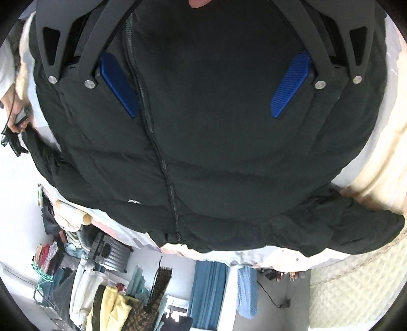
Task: Fold large clothes
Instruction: 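Move the right gripper to the jacket sleeve cuff and grasp it, then lift the held sleeve and fold it across the jacket front with the right gripper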
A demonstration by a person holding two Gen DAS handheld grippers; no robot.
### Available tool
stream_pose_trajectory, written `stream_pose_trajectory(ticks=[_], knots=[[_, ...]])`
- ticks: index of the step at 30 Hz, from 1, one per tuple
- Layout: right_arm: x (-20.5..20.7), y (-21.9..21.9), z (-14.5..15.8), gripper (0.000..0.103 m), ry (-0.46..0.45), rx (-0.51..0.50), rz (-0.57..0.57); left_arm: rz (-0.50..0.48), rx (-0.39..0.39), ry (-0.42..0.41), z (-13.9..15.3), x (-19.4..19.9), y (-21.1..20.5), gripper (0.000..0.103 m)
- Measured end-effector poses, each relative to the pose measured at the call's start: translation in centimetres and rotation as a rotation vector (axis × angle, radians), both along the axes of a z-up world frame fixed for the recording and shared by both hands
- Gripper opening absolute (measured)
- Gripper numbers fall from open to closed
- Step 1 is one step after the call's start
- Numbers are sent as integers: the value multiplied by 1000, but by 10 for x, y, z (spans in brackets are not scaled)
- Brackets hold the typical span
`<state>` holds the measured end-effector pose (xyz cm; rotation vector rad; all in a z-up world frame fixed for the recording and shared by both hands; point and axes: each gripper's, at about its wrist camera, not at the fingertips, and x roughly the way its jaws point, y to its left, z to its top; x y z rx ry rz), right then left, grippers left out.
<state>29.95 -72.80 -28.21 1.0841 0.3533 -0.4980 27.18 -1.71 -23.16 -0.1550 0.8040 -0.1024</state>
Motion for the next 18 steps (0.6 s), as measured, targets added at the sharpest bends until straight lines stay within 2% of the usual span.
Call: stream_pose_trajectory(ticks=[1,2,5,11,14,18], knots=[[2,-7,0,75,-6,2,-25,17,25,-3,-6,3,-1,103],[5,-12,1,65,-3,-5,-35,23,34,7,-10,6,-3,103],[24,-22,11,44,37,-68,-21,40,45,34,-20,14,-3,103],[63,-24,51,13,87,-237,61,42,86,13,-20,13,-7,103],[67,-25,75,7,81,-312,48,40,95,16,-22,12,-7,103],[75,-28,100,3,123,-407,43,37,95,20,-23,12,-7,103]])
